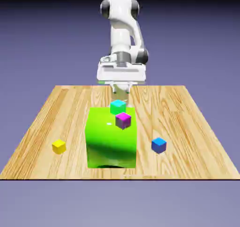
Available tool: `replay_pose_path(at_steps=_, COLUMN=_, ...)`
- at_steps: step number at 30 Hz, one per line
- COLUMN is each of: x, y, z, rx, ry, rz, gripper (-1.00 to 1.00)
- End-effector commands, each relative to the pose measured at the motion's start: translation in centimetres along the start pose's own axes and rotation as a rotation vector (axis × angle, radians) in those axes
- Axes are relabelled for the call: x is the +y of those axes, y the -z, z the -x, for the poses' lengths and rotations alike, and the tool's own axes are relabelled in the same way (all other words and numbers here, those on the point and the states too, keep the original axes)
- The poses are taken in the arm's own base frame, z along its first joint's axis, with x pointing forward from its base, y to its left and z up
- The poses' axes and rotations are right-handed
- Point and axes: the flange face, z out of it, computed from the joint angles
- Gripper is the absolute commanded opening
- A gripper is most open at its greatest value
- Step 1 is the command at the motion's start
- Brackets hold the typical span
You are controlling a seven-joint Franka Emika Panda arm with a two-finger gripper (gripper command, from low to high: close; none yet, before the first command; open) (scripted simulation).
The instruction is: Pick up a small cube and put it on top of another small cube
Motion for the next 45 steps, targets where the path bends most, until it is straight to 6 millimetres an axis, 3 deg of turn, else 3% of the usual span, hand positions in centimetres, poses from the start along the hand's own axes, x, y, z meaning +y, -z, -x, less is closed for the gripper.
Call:
replay_pose_path(at_steps=1, x=0.8, y=-0.7, z=-0.7, rx=-0.005, ry=-0.049, rz=0.033, gripper=0.0)
replay_pose_path(at_steps=12, x=12.0, y=-7.8, z=-6.6, rx=-0.062, ry=-0.632, rz=0.349, gripper=0.0)
replay_pose_path(at_steps=22, x=24.4, y=-11.8, z=-9.1, rx=-0.125, ry=-1.221, rz=0.553, gripper=0.0)
replay_pose_path(at_steps=30, x=34.3, y=-13.5, z=-9.0, rx=-0.202, ry=-1.721, rz=0.647, gripper=0.0)
replay_pose_path(at_steps=39, x=44.3, y=-14.0, z=-7.6, rx=-0.343, ry=-2.298, rz=0.651, gripper=0.0)
replay_pose_path(at_steps=41, x=45.1, y=-14.0, z=-7.4, rx=-0.36, ry=-2.35, rz=0.645, gripper=0.0)
replay_pose_path(at_steps=45, x=45.6, y=-18.6, z=-4.5, rx=-0.36, ry=-2.35, rz=0.643, gripper=0.0)
